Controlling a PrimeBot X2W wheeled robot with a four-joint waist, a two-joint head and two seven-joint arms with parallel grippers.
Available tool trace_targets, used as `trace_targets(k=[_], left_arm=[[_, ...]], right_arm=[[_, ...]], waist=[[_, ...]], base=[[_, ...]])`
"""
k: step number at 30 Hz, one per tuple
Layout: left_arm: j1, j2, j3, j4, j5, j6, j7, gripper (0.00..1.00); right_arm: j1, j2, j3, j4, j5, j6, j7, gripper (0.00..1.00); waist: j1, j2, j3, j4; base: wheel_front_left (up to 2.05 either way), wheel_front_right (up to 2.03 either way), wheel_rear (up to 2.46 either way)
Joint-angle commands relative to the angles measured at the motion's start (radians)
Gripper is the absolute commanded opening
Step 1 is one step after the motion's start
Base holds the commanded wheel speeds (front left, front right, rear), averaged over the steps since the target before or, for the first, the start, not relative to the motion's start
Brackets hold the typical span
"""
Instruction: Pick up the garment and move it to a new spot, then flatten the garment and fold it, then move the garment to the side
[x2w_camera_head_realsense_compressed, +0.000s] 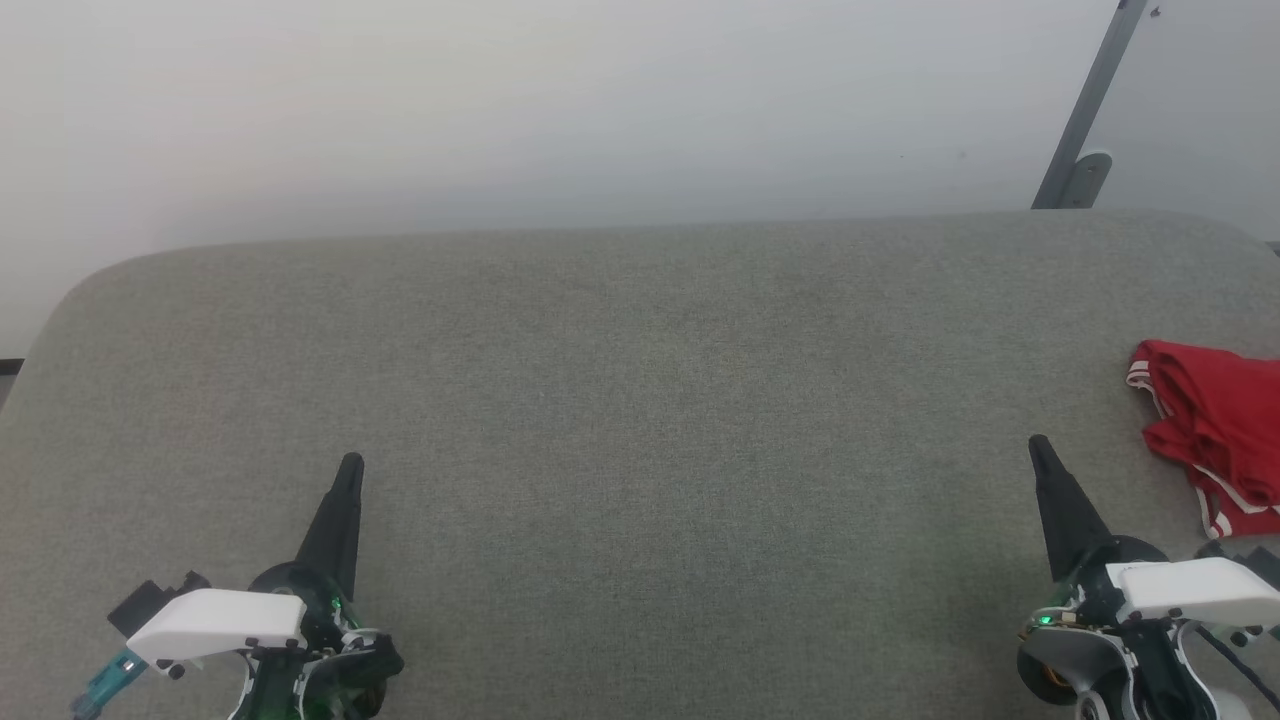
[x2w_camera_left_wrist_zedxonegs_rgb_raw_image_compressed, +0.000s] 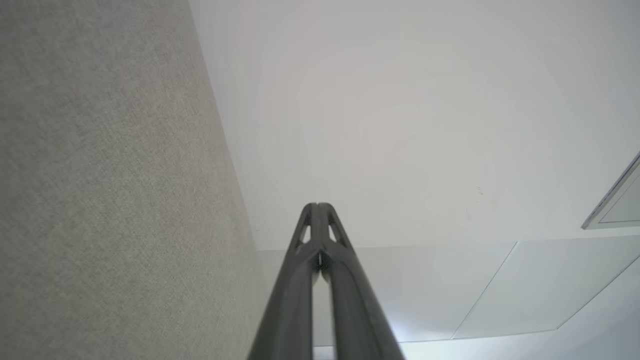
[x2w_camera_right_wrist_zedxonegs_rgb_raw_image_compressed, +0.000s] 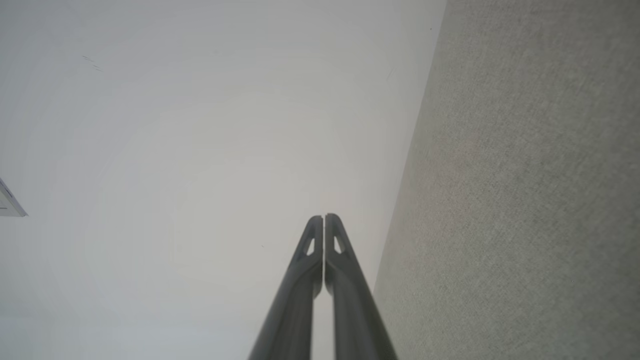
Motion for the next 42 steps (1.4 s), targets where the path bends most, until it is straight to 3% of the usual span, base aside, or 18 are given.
trace_targets(k=[1, 42], left_arm=[[-0.009, 0.000, 0.004, 0.000, 0.004, -0.003, 0.004, 0.00], [-0.010, -0.004, 0.009, 0.000, 0.008, -0.003, 0.009, 0.00]], right_arm=[[-0.006, 0.004, -0.001, 0.003, 0.003, 0.000, 0.002, 0.00], [-0.006, 0.004, -0.001, 0.003, 0.002, 0.000, 0.003, 0.00]], waist=[[0.0000, -0.0001, 0.000, 0.000], [0.0000, -0.0001, 0.000, 0.000]], base=[[0.00, 0.00, 0.00], [0.00, 0.00, 0.00]])
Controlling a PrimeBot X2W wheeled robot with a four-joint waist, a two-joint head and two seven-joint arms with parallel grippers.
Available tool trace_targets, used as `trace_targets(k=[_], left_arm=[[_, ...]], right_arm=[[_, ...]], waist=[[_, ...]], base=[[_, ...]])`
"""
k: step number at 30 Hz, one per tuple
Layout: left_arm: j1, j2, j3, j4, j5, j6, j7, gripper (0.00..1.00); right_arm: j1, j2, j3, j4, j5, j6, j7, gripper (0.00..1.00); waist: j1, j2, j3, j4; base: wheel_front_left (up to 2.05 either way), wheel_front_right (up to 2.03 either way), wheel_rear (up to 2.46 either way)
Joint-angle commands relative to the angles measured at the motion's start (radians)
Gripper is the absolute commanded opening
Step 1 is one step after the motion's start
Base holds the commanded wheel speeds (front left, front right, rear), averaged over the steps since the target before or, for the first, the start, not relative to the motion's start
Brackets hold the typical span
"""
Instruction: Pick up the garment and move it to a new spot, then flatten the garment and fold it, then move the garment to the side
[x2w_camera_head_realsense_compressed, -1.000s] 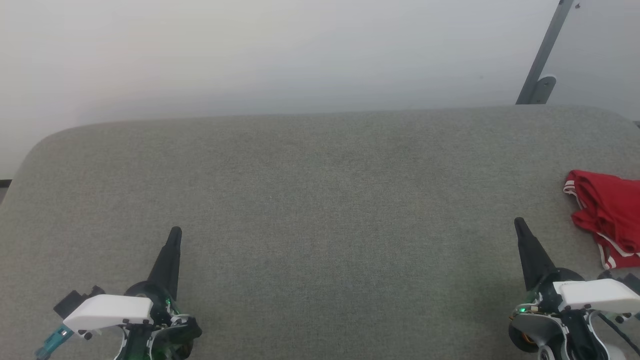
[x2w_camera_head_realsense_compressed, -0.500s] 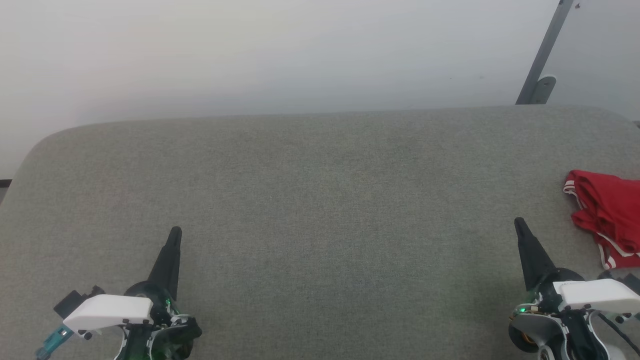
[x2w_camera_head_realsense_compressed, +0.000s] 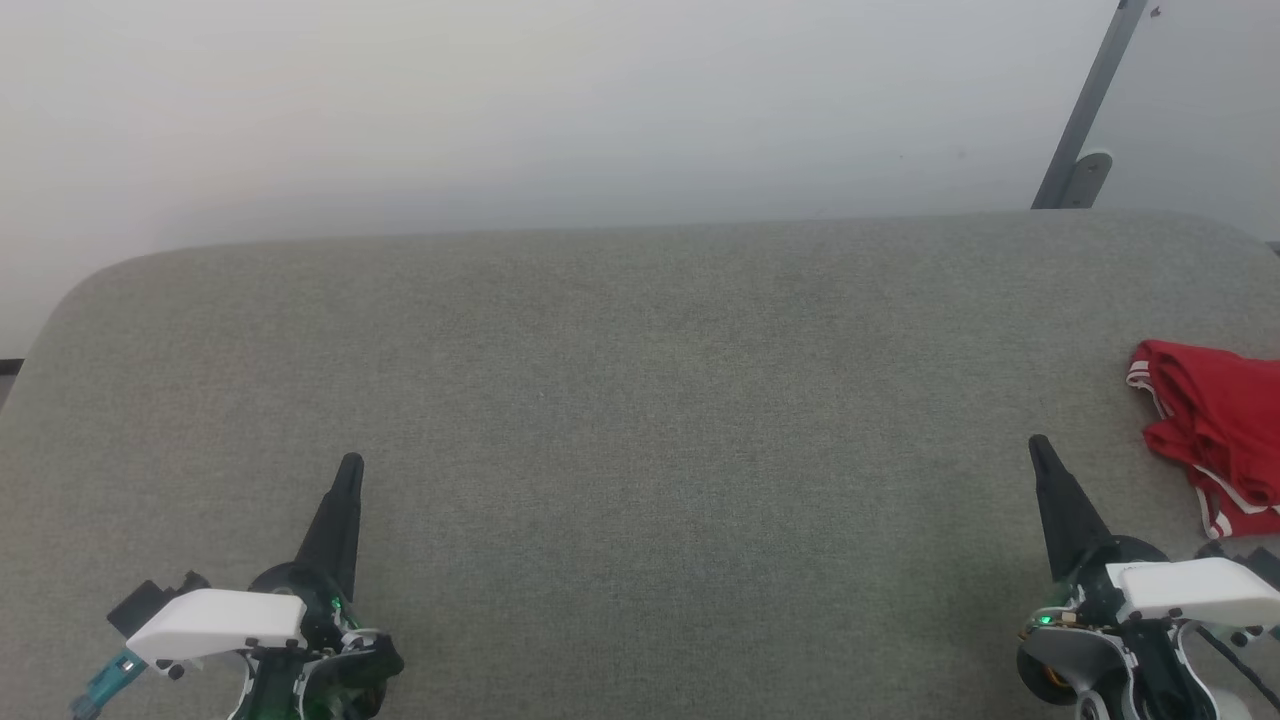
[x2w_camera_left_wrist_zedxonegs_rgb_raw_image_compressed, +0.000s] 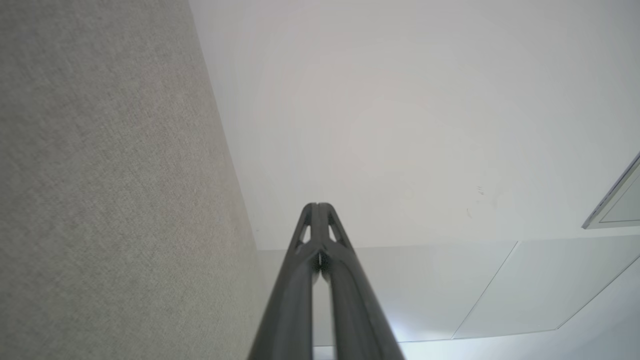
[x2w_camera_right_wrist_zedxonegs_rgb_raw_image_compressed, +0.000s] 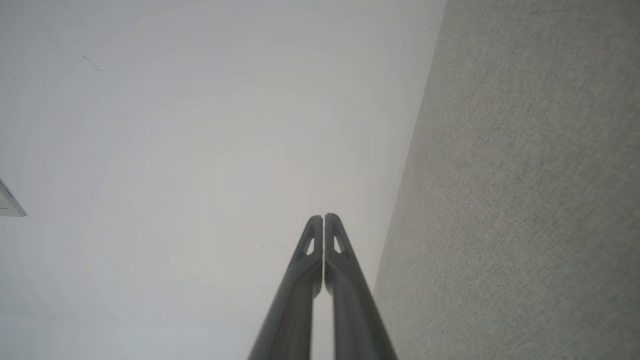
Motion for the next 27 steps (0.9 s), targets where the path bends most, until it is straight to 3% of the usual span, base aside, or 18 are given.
trace_targets(k=[1, 27], left_arm=[[-0.010, -0.001, 0.004, 0.000, 0.002, -0.003, 0.005, 0.00], [-0.010, -0.003, 0.007, 0.000, 0.004, -0.003, 0.007, 0.00]], right_arm=[[-0.006, 0.003, -0.001, 0.003, 0.002, 0.000, 0.003, 0.00], [-0.006, 0.003, -0.001, 0.003, 0.002, 0.000, 0.003, 0.00]], waist=[[0.0000, 0.0000, 0.000, 0.000], [0.0000, 0.0000, 0.000, 0.000]], base=[[0.00, 0.00, 0.00], [0.00, 0.00, 0.00]])
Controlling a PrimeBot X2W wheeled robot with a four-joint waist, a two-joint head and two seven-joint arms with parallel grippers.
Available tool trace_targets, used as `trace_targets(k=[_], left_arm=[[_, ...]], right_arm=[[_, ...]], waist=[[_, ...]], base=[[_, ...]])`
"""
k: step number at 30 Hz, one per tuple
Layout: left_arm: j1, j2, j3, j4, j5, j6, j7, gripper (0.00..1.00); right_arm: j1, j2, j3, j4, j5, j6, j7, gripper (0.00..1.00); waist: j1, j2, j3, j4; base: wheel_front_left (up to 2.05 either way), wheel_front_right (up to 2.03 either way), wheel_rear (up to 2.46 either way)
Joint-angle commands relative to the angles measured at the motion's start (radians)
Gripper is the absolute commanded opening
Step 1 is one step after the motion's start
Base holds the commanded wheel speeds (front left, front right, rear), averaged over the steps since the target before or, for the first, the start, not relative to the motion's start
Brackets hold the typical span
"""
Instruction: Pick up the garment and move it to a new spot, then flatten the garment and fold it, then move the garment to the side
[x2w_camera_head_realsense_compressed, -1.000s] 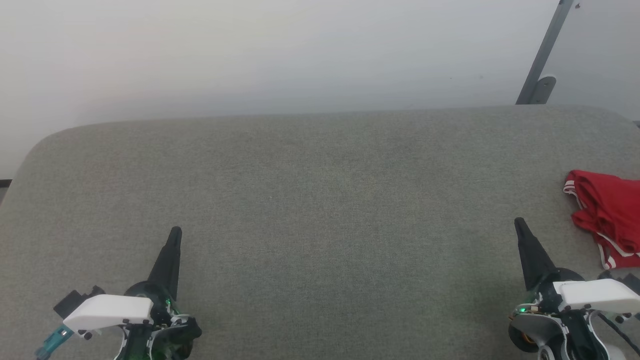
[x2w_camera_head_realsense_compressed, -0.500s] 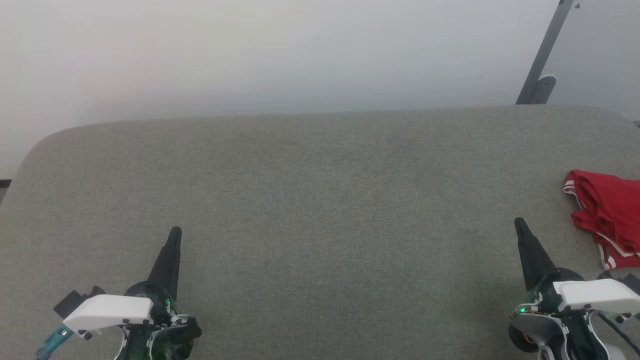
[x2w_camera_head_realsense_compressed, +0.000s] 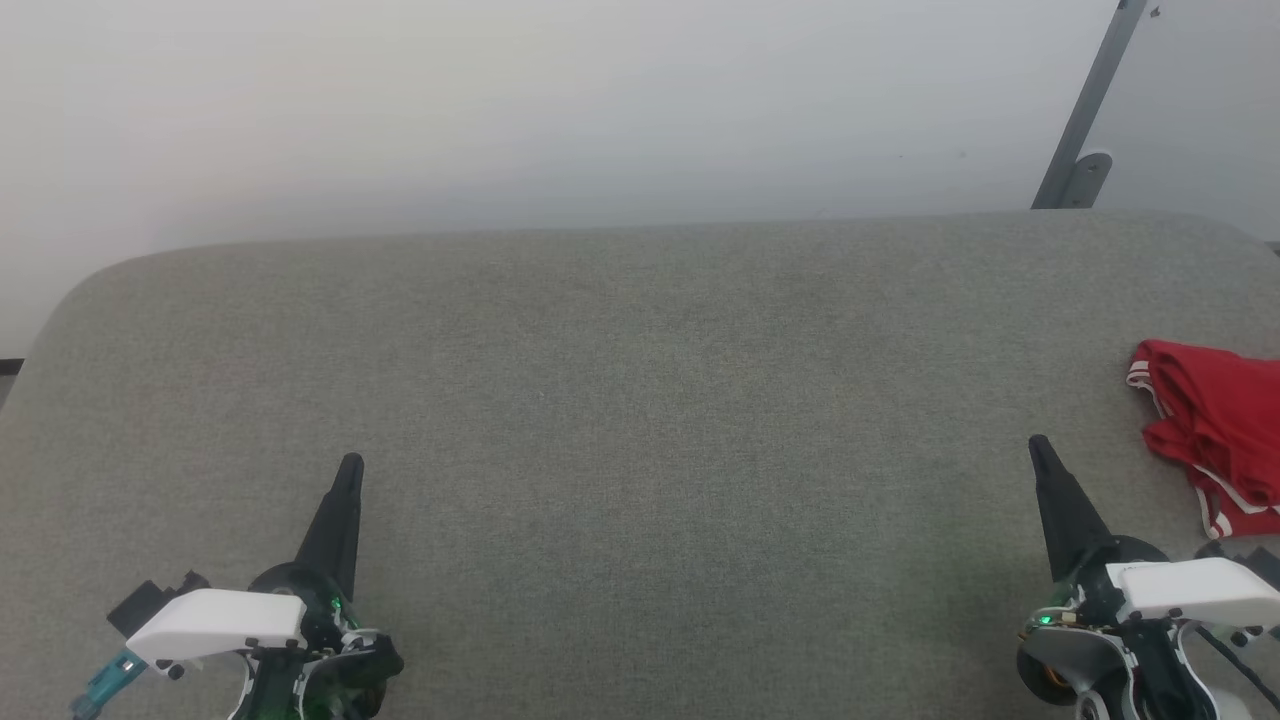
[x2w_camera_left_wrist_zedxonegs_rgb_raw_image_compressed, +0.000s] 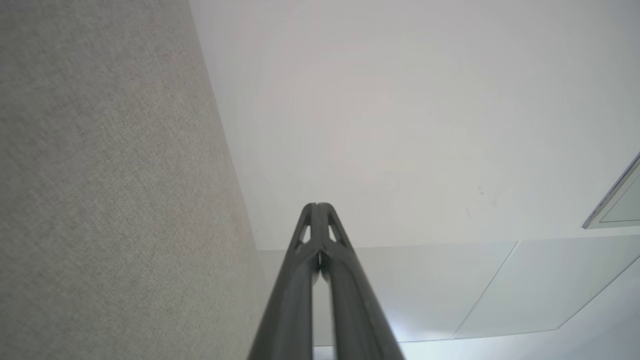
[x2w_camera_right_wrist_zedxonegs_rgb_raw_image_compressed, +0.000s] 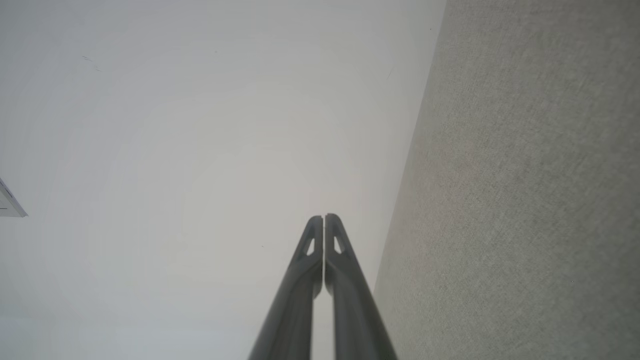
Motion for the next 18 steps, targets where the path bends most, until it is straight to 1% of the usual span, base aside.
trace_targets(k=[1, 18], left_arm=[[-0.010, -0.002, 0.005, 0.000, 0.002, -0.003, 0.005, 0.00], [-0.010, -0.002, 0.006, 0.000, 0.004, -0.003, 0.004, 0.00]], right_arm=[[-0.006, 0.003, 0.000, 0.003, 0.002, 0.000, 0.003, 0.00], [-0.006, 0.003, -0.001, 0.003, 0.002, 0.000, 0.003, 0.00]], waist=[[0.0000, 0.0000, 0.000, 0.000], [0.0000, 0.0000, 0.000, 0.000]], base=[[0.00, 0.00, 0.00], [0.00, 0.00, 0.00]])
